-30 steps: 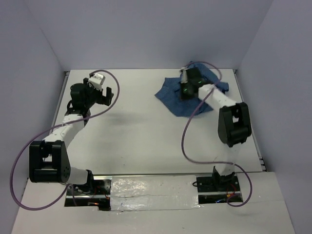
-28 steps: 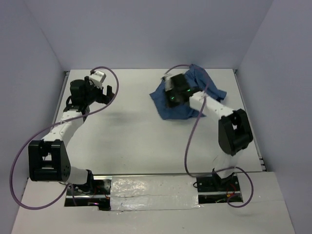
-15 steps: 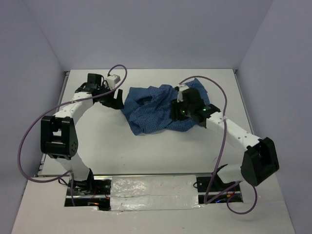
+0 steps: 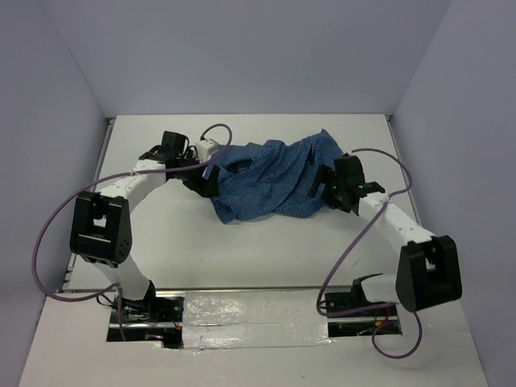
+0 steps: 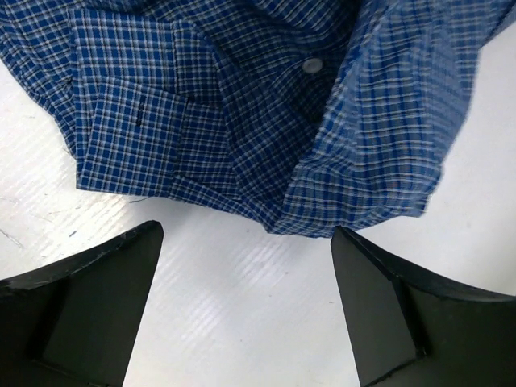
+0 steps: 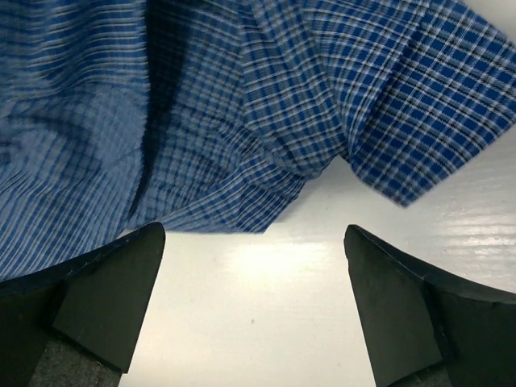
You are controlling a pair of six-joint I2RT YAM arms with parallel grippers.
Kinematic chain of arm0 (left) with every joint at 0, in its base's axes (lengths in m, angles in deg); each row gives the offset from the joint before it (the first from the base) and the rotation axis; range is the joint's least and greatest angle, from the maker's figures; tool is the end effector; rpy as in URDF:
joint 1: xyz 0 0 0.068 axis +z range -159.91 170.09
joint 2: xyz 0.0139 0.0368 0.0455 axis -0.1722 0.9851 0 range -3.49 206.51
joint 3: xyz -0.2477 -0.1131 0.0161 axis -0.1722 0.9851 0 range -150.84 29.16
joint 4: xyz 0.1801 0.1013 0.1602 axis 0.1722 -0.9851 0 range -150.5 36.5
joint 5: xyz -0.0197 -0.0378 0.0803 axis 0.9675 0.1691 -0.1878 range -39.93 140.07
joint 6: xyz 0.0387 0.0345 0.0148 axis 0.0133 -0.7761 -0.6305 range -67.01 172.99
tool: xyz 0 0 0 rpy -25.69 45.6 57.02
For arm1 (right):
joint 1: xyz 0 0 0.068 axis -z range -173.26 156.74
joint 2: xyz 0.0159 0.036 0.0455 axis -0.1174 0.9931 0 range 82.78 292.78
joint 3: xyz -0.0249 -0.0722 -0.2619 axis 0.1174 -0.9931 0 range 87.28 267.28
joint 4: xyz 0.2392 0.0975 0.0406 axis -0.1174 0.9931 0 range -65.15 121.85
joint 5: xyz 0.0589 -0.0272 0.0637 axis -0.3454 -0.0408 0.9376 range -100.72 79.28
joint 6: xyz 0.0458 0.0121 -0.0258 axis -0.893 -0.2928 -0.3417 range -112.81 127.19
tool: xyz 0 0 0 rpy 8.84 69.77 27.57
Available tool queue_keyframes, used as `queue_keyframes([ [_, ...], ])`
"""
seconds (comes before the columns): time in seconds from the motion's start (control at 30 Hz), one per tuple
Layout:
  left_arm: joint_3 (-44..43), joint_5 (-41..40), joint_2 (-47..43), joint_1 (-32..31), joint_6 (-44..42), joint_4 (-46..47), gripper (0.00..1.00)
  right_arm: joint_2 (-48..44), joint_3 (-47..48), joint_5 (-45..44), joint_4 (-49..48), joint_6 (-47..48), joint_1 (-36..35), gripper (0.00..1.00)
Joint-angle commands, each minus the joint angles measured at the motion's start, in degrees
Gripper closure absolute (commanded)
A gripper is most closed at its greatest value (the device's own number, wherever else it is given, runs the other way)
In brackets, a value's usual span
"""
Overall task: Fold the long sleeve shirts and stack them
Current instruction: Move the shirt to the center of the board
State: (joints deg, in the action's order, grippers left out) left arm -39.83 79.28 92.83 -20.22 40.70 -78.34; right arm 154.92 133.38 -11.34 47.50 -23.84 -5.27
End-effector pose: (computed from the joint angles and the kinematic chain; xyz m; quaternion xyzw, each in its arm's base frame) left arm 0.3499 -0.0812 0.2337 0.2595 0.8816 -0.2331 0.3178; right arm 0.2524 0.0532 0.2288 0.1564 0.9225 0.1247 0.3300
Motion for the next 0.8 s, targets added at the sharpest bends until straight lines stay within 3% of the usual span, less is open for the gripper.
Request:
queue_keyframes([
  [0.0,0.7,-1.7,0.5,-1.8,-3.2,4.4,0.01,6.5,1.8,-2.4,-2.6,-3.5,0.2,0.0],
  [0.1,0.1,-6.1,2.8,-4.2,-2.6,7.0,0.01,13.8,6.3,-1.2,-4.3,-3.9,1.0,0.02],
  [0.17,0.3,-7.1,3.9,-5.9,-2.1,8.9,0.01,20.1,9.6,0.4,-5.3,-3.5,1.3,0.14],
  [0.2,0.4,-7.2,4.4,-6.3,-1.9,9.4,0.03,20.1,10.7,0.4,-5.3,-3.3,1.3,0.14],
  [0.23,0.4,-7.8,4.9,-6.5,-1.5,9.9,0.07,22.4,11.5,0.4,-5.3,-3.0,1.5,0.35],
  [0.27,0.0,-8.2,6.0,-6.3,-0.5,10.2,0.29,23.3,12.2,0.4,-5.5,-2.7,1.7,0.47],
  [0.3,-0.6,-7.9,6.4,-6.1,-0.4,9.6,0.42,23.7,13.2,0.4,-6.0,-2.2,2.2,0.6],
  [0.33,-1.6,-4.0,7.0,-5.3,-0.9,8.4,0.55,23.7,13.9,1.7,-7.0,-1.8,2.4,0.86],
  [0.37,-4.1,-1.4,7.5,-5.0,-1.4,7.1,0.84,23.6,14.8,1.9,-7.1,-1.1,3.0,1.0],
  [0.43,-6.8,2.9,8.2,-3.8,-0.2,4.4,0.99,22.5,19.4,0.8,-6.1,2.2,3.8,1.0],
  [0.6,-20.9,8.2,5.7,-0.2,3.9,3.3,1.0,20.3,37.9,0.4,-1.3,12.6,4.7,1.0],
  [0.77,-41.3,5.2,5.6,3.4,2.9,-4.3,1.0,16.2,52.0,11.9,2.5,21.0,4.3,1.0],
])
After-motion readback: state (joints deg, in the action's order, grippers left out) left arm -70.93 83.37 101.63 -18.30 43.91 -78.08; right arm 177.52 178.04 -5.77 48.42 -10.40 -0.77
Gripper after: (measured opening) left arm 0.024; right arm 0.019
